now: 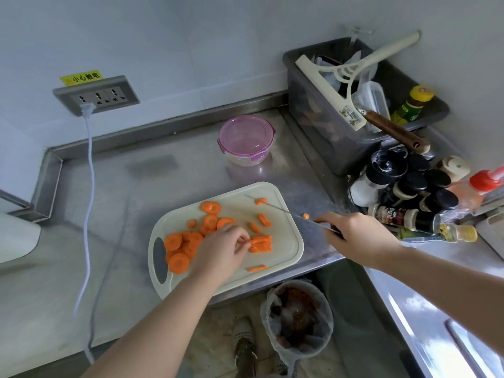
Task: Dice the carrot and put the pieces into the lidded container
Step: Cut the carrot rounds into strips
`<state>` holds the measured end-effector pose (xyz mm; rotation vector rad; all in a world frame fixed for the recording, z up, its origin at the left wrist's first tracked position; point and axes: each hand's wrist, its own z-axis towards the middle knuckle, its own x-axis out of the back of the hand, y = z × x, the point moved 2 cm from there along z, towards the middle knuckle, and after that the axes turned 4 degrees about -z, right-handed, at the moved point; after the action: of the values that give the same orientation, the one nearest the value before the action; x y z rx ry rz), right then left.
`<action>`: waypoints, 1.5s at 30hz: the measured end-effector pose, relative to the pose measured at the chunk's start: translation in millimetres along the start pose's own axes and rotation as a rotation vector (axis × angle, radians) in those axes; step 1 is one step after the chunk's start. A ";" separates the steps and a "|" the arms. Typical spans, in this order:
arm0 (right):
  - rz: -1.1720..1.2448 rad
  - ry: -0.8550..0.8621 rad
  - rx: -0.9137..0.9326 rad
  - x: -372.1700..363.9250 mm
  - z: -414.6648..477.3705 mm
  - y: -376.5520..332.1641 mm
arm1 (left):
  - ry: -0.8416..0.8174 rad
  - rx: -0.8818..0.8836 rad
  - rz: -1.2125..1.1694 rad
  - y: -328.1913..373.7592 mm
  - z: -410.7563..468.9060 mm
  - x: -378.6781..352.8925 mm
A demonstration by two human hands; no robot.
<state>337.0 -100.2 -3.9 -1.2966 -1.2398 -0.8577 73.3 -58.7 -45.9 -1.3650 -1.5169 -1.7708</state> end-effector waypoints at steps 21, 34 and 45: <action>0.133 0.014 -0.138 -1.0 13.9 -13.5 | -0.039 -0.019 0.124 20.2 21.9 -13.7; 0.302 0.098 -0.285 1.2 13.9 -6.7 | -0.492 -0.299 0.582 35.4 108.6 -14.7; 0.351 0.117 -0.301 -6.3 13.7 -11.5 | -0.343 -0.256 0.373 40.2 67.3 13.0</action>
<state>322.2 -89.6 -9.5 -1.6214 -0.7772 -0.8699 127.1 -6.0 -20.9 -2.0149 -1.1115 -1.5882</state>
